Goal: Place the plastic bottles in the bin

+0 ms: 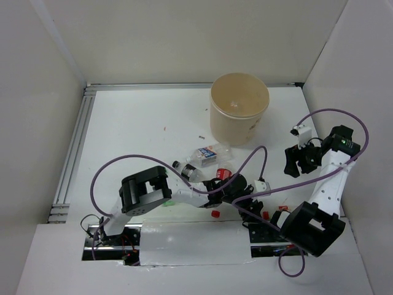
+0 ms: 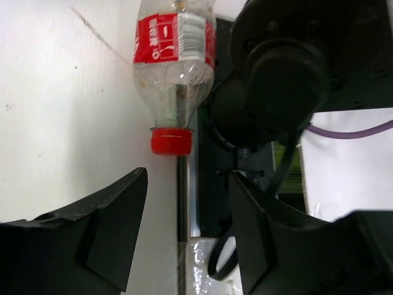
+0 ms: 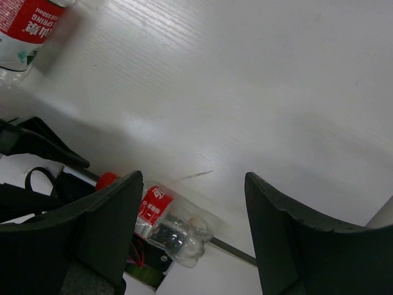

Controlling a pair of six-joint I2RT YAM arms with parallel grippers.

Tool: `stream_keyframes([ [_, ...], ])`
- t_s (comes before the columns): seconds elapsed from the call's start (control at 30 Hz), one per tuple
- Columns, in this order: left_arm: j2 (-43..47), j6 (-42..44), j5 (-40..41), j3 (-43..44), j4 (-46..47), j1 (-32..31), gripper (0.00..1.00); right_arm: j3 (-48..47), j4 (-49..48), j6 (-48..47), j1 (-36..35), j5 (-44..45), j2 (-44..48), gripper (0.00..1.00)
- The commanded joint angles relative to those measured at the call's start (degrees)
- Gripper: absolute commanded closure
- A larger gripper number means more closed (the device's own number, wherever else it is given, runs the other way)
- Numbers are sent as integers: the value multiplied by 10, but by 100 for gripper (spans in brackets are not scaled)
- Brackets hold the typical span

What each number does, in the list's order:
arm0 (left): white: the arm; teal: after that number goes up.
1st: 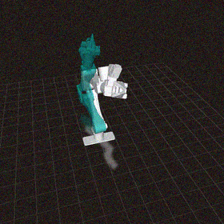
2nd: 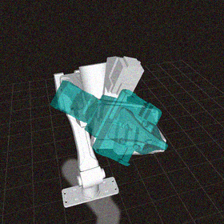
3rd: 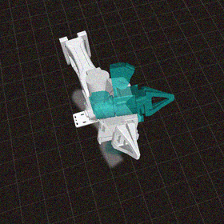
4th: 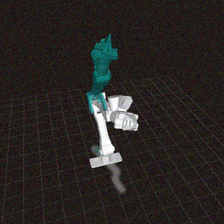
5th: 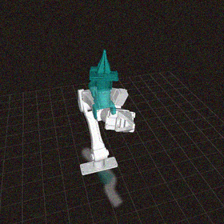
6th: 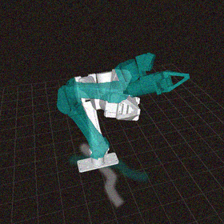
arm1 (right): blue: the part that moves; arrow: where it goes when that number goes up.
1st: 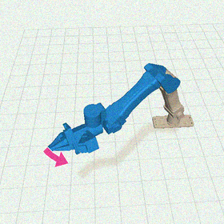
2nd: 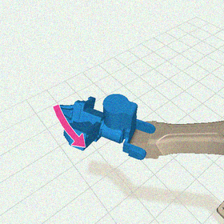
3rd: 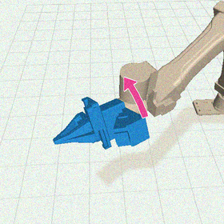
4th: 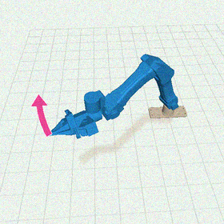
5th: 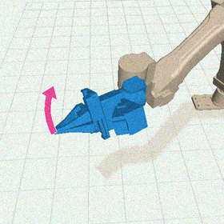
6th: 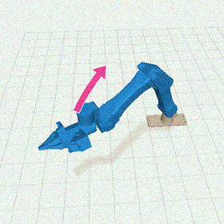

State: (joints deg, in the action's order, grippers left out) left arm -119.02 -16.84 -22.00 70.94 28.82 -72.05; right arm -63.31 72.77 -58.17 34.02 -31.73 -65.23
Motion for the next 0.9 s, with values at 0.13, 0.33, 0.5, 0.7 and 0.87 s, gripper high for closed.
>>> stream_keyframes([
  [0.13, -37, -5, 6, 29, 55, 2, 32, 2, 4, 0, 3, 0, -2, 26],
  [0.33, -54, -15, 6, 46, 67, 2, 32, 2, 4, 0, 3, 0, -8, 26],
  [0.5, -67, -15, 6, 56, 72, -4, 32, 2, -2, 0, 3, 5, -13, 26],
  [0.7, -79, -8, 25, 74, 66, -14, 30, 2, -2, 0, 3, 5, -18, 26],
  [0.87, -90, -3, 63, 79, 59, -20, 30, 2, -2, 0, 3, 5, -18, 26],
])
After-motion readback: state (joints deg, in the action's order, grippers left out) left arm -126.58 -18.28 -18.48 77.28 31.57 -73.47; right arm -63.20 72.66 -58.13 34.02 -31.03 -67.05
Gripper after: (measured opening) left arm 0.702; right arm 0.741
